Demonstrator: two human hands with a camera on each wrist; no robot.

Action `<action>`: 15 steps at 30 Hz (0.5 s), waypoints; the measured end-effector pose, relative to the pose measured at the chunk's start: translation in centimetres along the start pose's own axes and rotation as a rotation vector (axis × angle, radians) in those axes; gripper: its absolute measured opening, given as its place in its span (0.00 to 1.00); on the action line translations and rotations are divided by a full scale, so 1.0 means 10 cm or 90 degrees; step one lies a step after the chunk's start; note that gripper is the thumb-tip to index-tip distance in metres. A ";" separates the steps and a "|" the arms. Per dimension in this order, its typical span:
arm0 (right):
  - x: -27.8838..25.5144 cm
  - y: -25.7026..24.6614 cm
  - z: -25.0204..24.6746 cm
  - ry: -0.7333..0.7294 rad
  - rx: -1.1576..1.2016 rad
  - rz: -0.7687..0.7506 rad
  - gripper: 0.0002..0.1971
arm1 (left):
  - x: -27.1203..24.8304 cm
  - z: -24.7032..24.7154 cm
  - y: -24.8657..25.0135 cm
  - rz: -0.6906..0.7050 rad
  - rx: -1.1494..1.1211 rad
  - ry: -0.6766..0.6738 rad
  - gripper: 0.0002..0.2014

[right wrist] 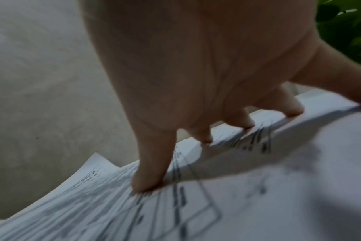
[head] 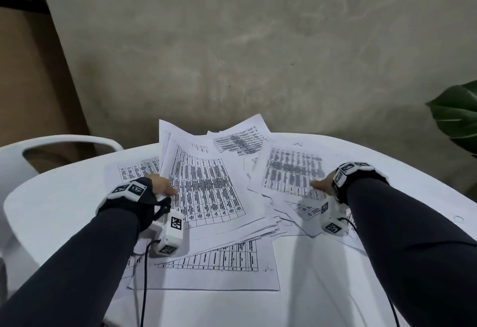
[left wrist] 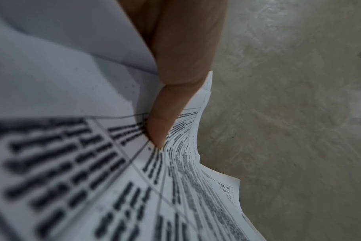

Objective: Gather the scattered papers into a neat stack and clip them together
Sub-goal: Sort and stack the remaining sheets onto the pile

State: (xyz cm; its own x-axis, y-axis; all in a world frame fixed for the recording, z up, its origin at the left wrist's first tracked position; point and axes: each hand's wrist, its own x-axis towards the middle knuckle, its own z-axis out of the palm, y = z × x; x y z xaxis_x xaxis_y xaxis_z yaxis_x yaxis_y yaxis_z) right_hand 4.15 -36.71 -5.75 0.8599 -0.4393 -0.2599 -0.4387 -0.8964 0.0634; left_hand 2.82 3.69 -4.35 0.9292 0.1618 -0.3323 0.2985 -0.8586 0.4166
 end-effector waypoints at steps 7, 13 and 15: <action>-0.31 -0.21 -0.15 0.017 0.063 -0.070 0.47 | 0.08 0.01 -0.05 -0.010 -0.021 -0.014 0.26; -0.51 -0.16 -0.13 0.083 -0.017 -0.055 0.35 | 0.09 0.00 -0.04 -0.010 0.007 -0.017 0.25; -0.66 -0.31 -0.19 0.057 0.041 -0.082 0.37 | 0.10 0.00 -0.03 -0.011 0.014 -0.019 0.26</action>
State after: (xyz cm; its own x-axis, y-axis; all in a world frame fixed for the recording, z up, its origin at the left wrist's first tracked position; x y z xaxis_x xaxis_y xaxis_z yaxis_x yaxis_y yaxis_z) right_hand 0.35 -31.20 -2.44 0.9285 -0.3279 -0.1742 -0.3375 -0.9409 -0.0280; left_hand 3.60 4.12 -4.85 0.9169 0.1632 -0.3643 0.3100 -0.8661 0.3922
